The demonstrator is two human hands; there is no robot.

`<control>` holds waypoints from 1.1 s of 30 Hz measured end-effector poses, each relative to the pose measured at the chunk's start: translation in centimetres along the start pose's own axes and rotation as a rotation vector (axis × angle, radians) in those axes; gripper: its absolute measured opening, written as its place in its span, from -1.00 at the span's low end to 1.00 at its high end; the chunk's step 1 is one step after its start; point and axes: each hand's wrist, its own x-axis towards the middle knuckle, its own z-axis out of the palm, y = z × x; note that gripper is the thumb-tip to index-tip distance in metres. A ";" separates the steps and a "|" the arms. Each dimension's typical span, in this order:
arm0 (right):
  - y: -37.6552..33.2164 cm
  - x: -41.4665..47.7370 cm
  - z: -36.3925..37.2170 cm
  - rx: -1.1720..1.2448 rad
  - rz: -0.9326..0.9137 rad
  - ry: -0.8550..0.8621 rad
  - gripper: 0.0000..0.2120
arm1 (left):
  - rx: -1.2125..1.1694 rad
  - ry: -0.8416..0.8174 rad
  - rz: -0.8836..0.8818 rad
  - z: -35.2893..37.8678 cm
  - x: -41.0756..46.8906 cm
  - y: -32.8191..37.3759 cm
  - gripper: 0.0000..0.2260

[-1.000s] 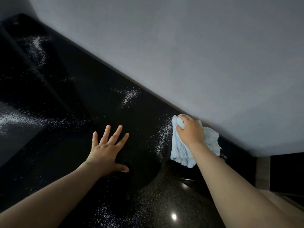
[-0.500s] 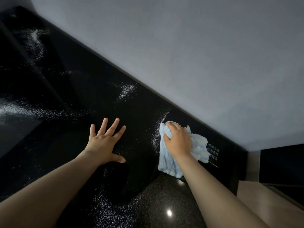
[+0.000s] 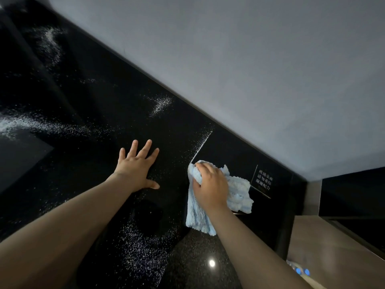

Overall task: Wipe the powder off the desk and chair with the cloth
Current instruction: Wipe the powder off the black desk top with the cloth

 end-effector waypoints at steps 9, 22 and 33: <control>-1.3 -3.3 0.5 -0.016 -0.037 -0.057 -0.54 | -0.166 0.135 -0.017 2.0 -6.0 1.0 -0.25; -2.4 -7.7 1.2 -0.046 -0.124 -0.091 -0.51 | -0.220 0.110 -0.251 9.8 -16.4 0.0 -0.18; -2.2 -9.7 2.1 -0.072 -0.230 -0.081 -0.51 | -0.234 0.111 -0.266 11.0 -17.0 0.7 -0.12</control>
